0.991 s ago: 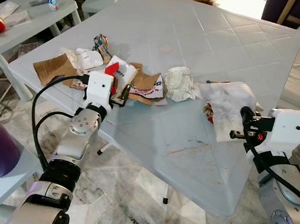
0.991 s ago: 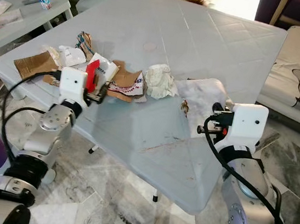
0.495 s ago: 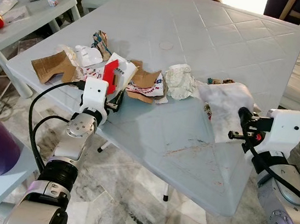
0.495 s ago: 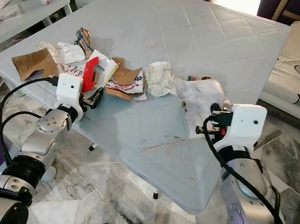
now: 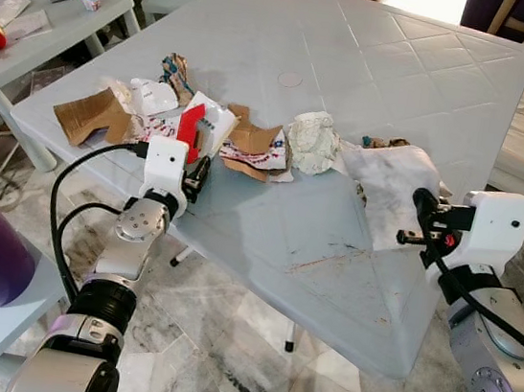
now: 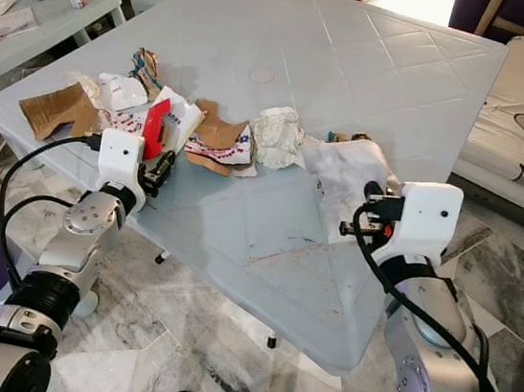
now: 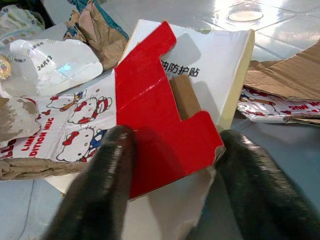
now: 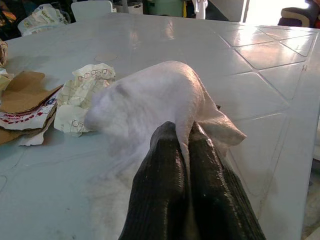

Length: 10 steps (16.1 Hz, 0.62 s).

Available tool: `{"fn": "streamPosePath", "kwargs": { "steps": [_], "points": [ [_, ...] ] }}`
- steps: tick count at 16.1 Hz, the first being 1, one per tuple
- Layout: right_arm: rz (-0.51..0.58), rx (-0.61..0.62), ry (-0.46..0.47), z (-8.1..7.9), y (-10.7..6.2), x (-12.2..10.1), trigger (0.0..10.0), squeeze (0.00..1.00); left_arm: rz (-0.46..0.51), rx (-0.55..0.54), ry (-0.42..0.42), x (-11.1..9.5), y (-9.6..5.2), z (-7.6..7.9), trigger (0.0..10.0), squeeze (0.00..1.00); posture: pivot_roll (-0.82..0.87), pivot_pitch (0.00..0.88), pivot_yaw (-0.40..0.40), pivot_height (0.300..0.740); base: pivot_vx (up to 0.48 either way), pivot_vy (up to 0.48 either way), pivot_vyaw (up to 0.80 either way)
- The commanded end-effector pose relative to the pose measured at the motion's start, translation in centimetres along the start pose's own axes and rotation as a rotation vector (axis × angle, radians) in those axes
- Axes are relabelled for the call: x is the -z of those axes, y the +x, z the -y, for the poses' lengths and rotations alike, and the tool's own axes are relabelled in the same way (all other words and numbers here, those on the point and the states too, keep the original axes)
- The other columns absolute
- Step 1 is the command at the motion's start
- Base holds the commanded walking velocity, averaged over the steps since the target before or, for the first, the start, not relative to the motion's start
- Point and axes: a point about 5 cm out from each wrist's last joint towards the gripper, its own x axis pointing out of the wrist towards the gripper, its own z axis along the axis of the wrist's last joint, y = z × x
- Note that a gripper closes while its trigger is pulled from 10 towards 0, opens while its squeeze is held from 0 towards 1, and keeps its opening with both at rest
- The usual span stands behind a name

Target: Picking trash to rubbish bin

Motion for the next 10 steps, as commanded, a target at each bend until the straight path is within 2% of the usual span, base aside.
{"fn": "streamPosePath", "kwargs": {
  "steps": [1, 10],
  "points": [
    [0.009, -0.024, -0.008, -0.41, -0.18, -0.37, 10.0, 0.00, 0.007, -0.010, 0.006, -0.20, 0.10, -0.43, 0.0, 0.00, -0.15, 0.187, 0.058, 0.740, 0.000, 0.000, 0.00],
    [0.009, -0.024, -0.008, -0.47, -0.06, -0.27, 10.0, 0.00, 0.023, -0.024, 0.027, -0.36, 0.16, -0.63, 0.0, 0.00, -0.14, 0.185, 0.063, 0.740, 0.000, 0.000, 0.00]
  ]
}}
